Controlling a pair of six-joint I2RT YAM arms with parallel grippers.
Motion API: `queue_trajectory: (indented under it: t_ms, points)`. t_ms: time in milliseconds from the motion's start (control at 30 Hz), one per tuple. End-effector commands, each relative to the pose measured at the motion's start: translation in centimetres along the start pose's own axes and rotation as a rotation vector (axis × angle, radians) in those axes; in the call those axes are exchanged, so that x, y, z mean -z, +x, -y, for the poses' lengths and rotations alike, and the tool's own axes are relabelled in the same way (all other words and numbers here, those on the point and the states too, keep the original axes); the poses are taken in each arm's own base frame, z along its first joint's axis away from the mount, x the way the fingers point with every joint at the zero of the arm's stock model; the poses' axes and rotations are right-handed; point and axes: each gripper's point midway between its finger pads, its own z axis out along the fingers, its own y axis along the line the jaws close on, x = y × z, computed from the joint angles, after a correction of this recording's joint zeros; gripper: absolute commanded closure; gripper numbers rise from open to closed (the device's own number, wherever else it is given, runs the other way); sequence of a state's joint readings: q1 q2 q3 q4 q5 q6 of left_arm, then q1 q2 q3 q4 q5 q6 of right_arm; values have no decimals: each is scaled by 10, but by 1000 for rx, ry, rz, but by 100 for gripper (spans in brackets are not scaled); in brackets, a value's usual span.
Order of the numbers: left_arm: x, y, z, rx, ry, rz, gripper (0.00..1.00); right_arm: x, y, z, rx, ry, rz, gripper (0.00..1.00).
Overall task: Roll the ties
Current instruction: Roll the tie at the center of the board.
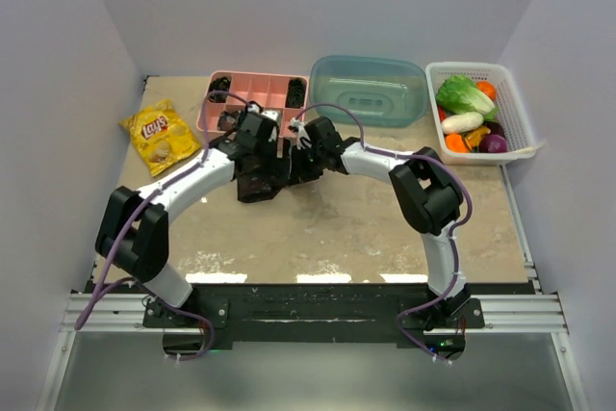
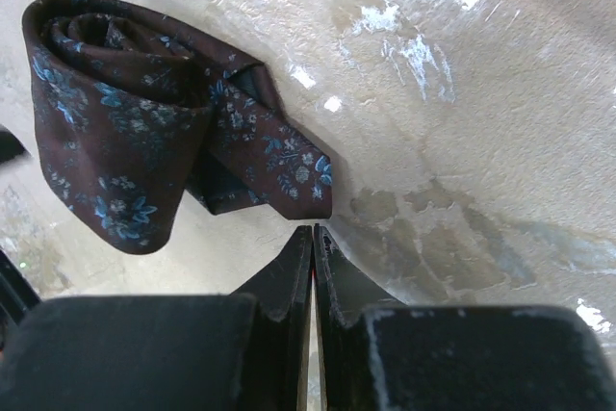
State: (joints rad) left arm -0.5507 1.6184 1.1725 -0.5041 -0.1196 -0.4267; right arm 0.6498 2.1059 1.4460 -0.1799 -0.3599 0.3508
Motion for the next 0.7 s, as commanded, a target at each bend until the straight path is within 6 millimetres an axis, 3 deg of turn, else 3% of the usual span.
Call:
queue_trajectory:
  t_ms: [0, 67, 167, 233, 267, 400, 500, 667]
  points:
    - [30, -46, -9, 104, 144, 116, 13, 31, -40, -36, 32, -66, 78, 94]
    - [37, -52, -14, 128, 176, 138, 12, 36, -46, -42, 35, -74, 91, 94]
    - [44, -60, -40, 187, 192, 159, 9, 40, -56, -52, 31, -93, 107, 94]
    - [47, -60, -42, 205, 260, 152, 8, 42, -62, -62, 31, -96, 123, 94]
    - [46, -62, -54, 234, 263, 157, 7, 44, -65, -65, 34, -94, 134, 94]
    - [38, -52, -73, 291, 325, 117, 7, 49, -76, -84, 8, -88, 181, 94]
    - [36, -55, -86, 274, 296, 132, 5, 49, -75, -108, 12, -111, 197, 94]
    - [45, -64, -92, 273, 263, 214, 2, 50, -65, -113, 75, -62, 152, 93]
